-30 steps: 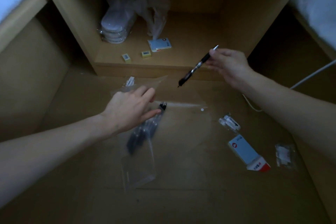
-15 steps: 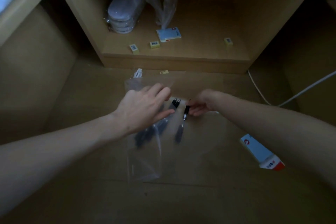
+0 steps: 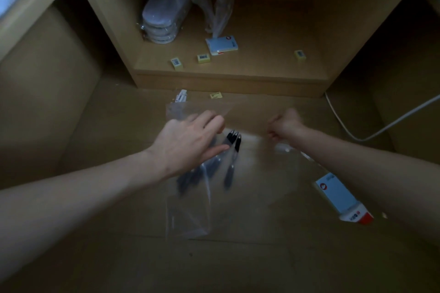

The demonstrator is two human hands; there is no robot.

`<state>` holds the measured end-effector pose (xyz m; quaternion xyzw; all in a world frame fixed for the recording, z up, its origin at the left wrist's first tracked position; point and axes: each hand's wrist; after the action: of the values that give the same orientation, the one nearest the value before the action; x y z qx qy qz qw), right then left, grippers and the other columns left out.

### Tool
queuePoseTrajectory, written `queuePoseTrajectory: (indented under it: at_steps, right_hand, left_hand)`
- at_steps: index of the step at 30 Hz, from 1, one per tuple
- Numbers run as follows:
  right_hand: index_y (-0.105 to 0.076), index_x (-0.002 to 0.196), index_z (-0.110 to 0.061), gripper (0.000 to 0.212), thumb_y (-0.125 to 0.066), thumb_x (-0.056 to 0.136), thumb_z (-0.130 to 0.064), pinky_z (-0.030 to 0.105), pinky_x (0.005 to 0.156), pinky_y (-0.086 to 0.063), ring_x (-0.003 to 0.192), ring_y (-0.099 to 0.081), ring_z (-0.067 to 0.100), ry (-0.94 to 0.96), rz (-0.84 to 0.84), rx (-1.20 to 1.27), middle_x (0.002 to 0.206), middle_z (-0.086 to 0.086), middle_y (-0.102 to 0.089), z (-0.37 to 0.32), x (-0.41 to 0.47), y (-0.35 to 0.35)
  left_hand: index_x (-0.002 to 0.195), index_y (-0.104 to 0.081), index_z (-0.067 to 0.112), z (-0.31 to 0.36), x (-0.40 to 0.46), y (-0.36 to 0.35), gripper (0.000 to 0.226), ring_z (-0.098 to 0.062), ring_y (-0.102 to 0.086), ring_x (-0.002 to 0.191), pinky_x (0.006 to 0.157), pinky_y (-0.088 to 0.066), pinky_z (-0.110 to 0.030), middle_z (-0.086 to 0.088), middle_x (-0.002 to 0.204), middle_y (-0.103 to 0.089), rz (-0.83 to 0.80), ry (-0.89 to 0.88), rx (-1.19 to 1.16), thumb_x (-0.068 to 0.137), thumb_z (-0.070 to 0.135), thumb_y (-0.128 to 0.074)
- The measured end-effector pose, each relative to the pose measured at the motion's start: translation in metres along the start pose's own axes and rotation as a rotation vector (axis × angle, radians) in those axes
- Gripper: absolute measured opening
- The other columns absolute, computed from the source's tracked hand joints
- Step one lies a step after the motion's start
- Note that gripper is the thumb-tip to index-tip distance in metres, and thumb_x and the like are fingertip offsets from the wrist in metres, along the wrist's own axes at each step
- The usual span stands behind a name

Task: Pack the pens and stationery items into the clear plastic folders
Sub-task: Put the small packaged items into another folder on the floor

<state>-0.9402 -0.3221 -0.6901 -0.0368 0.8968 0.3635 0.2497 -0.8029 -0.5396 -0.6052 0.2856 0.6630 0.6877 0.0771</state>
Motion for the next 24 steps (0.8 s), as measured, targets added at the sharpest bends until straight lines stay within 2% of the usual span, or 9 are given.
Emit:
queuePoseTrajectory:
  at_steps: [2,4,7,10,13,15,19,21,24]
  right_hand:
    - [-0.065,0.088,0.002,0.014,-0.054,0.09,-0.006,0.04,0.068,-0.053,0.073,-0.061,0.029,0.021,0.078,-0.085,0.081,0.021,-0.063,0.011,0.005,0.017]
    - [-0.063,0.09,-0.002,0.005,-0.061,0.087,-0.005,0.035,0.063,-0.049,0.082,-0.058,0.028,-0.013,0.033,-0.097,0.085,0.017,-0.061,0.019,0.0,0.035]
    - [-0.059,0.1,-0.004,0.016,-0.066,0.086,-0.004,0.021,0.044,-0.044,0.067,-0.053,0.022,-0.102,-0.188,-0.16,0.078,0.011,-0.055,0.028,-0.014,0.051]
    - [-0.059,0.105,-0.003,0.021,-0.067,0.087,-0.01,0.024,0.049,-0.042,0.063,-0.048,0.016,-0.127,-0.318,-0.22,0.079,0.01,-0.054,0.035,-0.024,0.051]
    - [-0.058,0.102,-0.005,0.021,-0.069,0.086,-0.012,0.023,0.051,-0.039,0.063,-0.046,0.014,-0.083,-0.27,-0.228,0.08,0.009,-0.052,0.042,-0.024,0.043]
    - [-0.055,0.087,-0.008,0.014,-0.069,0.085,-0.008,0.023,0.049,-0.036,0.06,-0.042,0.014,-0.112,-0.242,-0.171,0.074,0.007,-0.047,0.042,-0.022,0.04]
    - [-0.051,0.068,-0.007,0.023,-0.065,0.085,0.001,0.023,0.048,-0.031,0.056,-0.039,0.015,-0.203,-0.258,-0.021,0.067,0.01,-0.046,0.039,-0.022,0.042]
    - [-0.049,0.068,-0.008,0.025,-0.062,0.088,-0.001,0.022,0.049,-0.033,0.058,-0.04,0.014,-0.218,-0.261,0.041,0.067,0.008,-0.046,0.039,-0.023,0.042]
    - [-0.053,0.075,-0.01,0.019,-0.058,0.091,-0.003,0.014,0.038,-0.036,0.059,-0.046,0.012,-0.224,-0.338,0.06,0.071,0.006,-0.051,0.046,-0.021,0.037]
  left_hand:
    - [0.093,-0.049,0.017,0.0,0.002,-0.001,0.04,-0.016,-0.062,0.064,0.031,-0.032,-0.018,-0.005,0.093,-0.062,0.004,-0.008,-0.013,0.091,0.055,-0.041]
    - [0.093,-0.05,0.016,0.0,0.003,-0.002,0.038,-0.016,-0.062,0.063,0.031,-0.032,-0.018,-0.006,0.091,-0.062,0.008,-0.019,-0.026,0.088,0.053,-0.045]
    - [0.094,-0.048,0.016,0.001,0.005,-0.004,0.038,-0.017,-0.061,0.063,0.03,-0.037,-0.022,-0.005,0.091,-0.061,0.017,-0.034,-0.027,0.089,0.054,-0.045]
    - [0.094,-0.049,0.016,0.003,0.005,-0.008,0.043,-0.019,-0.063,0.064,0.03,-0.041,-0.025,-0.006,0.093,-0.062,0.018,-0.032,-0.006,0.09,0.056,-0.035]
    - [0.096,-0.049,0.014,0.005,0.006,-0.012,0.047,-0.022,-0.064,0.066,0.032,-0.045,-0.029,-0.008,0.097,-0.062,-0.011,-0.032,-0.013,0.089,0.057,-0.031]
    - [0.098,-0.051,0.014,0.007,0.007,-0.011,0.05,-0.023,-0.064,0.068,0.033,-0.045,-0.028,-0.009,0.101,-0.062,-0.025,-0.039,0.006,0.09,0.058,-0.029]
    - [0.107,-0.052,0.013,0.01,0.006,-0.01,0.057,-0.024,-0.064,0.082,0.043,-0.051,-0.031,-0.01,0.116,-0.059,-0.09,-0.014,0.013,0.089,0.06,-0.027]
    - [0.102,-0.053,0.012,0.009,0.004,-0.011,0.055,-0.024,-0.065,0.074,0.037,-0.049,-0.031,-0.011,0.108,-0.062,-0.085,-0.027,-0.014,0.089,0.059,-0.027]
    - [0.095,-0.054,0.013,0.009,0.003,-0.015,0.049,-0.024,-0.064,0.064,0.031,-0.044,-0.027,-0.01,0.1,-0.064,-0.076,-0.069,-0.015,0.087,0.057,-0.033]
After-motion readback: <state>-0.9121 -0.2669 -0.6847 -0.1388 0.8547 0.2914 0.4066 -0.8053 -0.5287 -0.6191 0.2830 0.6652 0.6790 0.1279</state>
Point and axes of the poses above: each hand's wrist, its own x-axis towards the middle knuckle, its own y-axis out of the back of the hand, z = x × y
